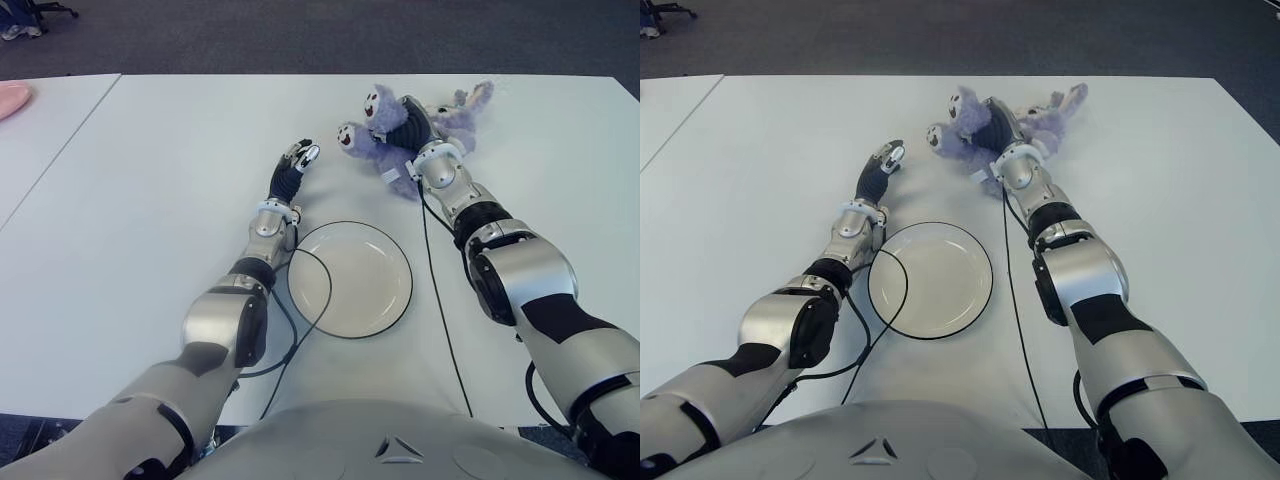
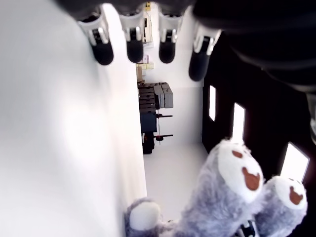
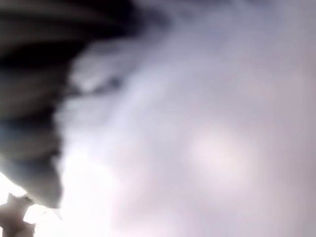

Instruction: Put the doll into the plate.

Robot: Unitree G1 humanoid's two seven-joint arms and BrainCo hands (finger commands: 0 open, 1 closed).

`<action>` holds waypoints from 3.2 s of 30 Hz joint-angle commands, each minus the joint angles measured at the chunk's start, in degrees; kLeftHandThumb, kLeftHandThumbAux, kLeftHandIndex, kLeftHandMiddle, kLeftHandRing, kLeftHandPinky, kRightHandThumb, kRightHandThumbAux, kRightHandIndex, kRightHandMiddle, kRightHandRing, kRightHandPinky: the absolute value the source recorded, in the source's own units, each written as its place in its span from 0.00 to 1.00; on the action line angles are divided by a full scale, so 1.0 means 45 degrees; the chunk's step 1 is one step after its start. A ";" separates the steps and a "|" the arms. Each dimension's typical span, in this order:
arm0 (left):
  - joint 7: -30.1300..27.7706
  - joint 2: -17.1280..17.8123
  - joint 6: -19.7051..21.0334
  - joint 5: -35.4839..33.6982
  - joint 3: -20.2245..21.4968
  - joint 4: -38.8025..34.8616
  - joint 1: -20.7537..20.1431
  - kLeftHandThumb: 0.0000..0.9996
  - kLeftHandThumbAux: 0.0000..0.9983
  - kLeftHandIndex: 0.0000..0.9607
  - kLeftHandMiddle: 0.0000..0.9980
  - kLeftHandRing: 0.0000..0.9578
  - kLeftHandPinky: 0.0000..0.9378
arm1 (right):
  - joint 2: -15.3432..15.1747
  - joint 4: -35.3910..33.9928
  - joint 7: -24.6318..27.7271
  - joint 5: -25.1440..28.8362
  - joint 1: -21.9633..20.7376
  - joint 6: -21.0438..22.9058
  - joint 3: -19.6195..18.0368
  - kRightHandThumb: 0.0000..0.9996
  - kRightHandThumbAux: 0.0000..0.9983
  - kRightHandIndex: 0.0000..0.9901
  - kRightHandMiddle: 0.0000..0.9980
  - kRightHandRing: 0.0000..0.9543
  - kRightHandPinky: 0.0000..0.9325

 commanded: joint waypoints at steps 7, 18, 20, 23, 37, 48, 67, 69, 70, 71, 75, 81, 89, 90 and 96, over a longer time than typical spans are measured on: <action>0.0093 -0.0357 0.1462 -0.0501 0.0655 0.1341 0.1897 0.00 0.35 0.13 0.07 0.04 0.04 | -0.0897 -0.3207 0.0763 0.0645 0.1550 -0.3641 -0.0188 0.30 0.82 0.83 0.90 0.94 0.95; -0.0022 -0.0394 0.1728 -0.0546 0.0826 0.1364 0.1783 0.00 0.32 0.09 0.08 0.06 0.05 | -0.1303 -0.4868 0.0274 -0.0169 0.1598 -0.5968 0.0189 0.28 0.82 0.83 0.90 0.94 0.95; -0.0016 -0.0390 0.1784 -0.0525 0.0836 0.1368 0.1777 0.00 0.32 0.08 0.07 0.06 0.05 | -0.1311 -0.5205 0.0337 -0.0132 0.1566 -0.6551 0.0197 0.26 0.83 0.83 0.91 0.94 0.95; 0.0018 -0.0385 0.1840 -0.0525 0.0863 0.1373 0.1777 0.00 0.32 0.07 0.07 0.06 0.05 | -0.1292 -0.5501 0.0401 -0.0054 0.1466 -0.7270 0.0199 0.24 0.83 0.83 0.91 0.94 0.96; -0.0046 -0.0378 0.1883 -0.0573 0.0953 0.1376 0.1743 0.00 0.31 0.05 0.06 0.05 0.06 | -0.1159 -0.6827 0.1942 0.1298 0.2190 -0.8045 0.0397 0.28 0.87 0.80 0.89 0.92 0.92; -0.0235 -0.0346 0.1945 -0.0567 0.0947 0.1348 0.1702 0.00 0.34 0.05 0.05 0.04 0.03 | -0.0477 -0.8906 0.4312 0.3015 0.2768 -0.6789 0.1320 0.33 0.86 0.80 0.90 0.93 0.95; -0.0342 -0.0380 0.2314 -0.0593 0.0911 0.1388 0.1637 0.00 0.41 0.06 0.05 0.03 0.01 | -0.0583 -1.3124 0.7397 0.5797 0.5968 -0.5258 0.2436 0.44 0.82 0.80 0.89 0.92 0.94; -0.0359 -0.0405 0.2280 -0.0605 0.0934 0.1390 0.1630 0.00 0.41 0.06 0.04 0.02 0.00 | -0.0685 -1.3570 0.7554 0.5874 0.6384 -0.5071 0.2423 0.44 0.82 0.79 0.89 0.92 0.94; -0.0363 -0.0416 0.2245 -0.0616 0.0942 0.1384 0.1642 0.00 0.41 0.06 0.04 0.02 0.00 | -0.0729 -1.3781 0.7608 0.5816 0.6561 -0.4901 0.2383 0.44 0.82 0.79 0.89 0.92 0.94; -0.0367 -0.0423 0.2221 -0.0624 0.0950 0.1379 0.1650 0.00 0.40 0.07 0.05 0.02 0.00 | -0.0752 -1.3947 0.7661 0.5774 0.6693 -0.4760 0.2343 0.43 0.83 0.79 0.89 0.92 0.94; -0.0257 -0.0457 0.2337 -0.0634 0.0971 0.1380 0.1636 0.00 0.40 0.08 0.05 0.02 0.00 | -0.0797 -1.4293 0.7860 0.5529 0.7027 -0.4411 0.2232 0.41 0.84 0.80 0.89 0.92 0.94; -0.0093 -0.0436 0.2641 -0.0617 0.1012 0.1419 0.1658 0.00 0.40 0.09 0.07 0.03 0.00 | -0.0748 -1.4377 0.7906 0.5129 0.7434 -0.4575 0.2196 0.38 0.86 0.81 0.89 0.92 0.94; -0.0210 -0.0400 0.2435 -0.0613 0.1066 0.1422 0.1740 0.00 0.38 0.09 0.08 0.04 0.00 | -0.0691 -1.4406 0.7637 0.4493 0.8231 -0.5457 0.2064 0.31 0.88 0.82 0.90 0.93 0.95; -0.0213 -0.0401 0.2400 -0.0611 0.1067 0.1420 0.1750 0.00 0.38 0.09 0.08 0.05 0.00 | -0.0723 -1.4415 0.7630 0.4448 0.8354 -0.5641 0.2046 0.31 0.88 0.82 0.90 0.93 0.95; -0.0199 -0.0404 0.2425 -0.0606 0.1074 0.1415 0.1742 0.00 0.36 0.08 0.09 0.05 0.00 | -0.1061 -1.4657 0.7803 0.4699 0.9353 -0.6307 0.2122 0.32 0.88 0.82 0.91 0.94 0.98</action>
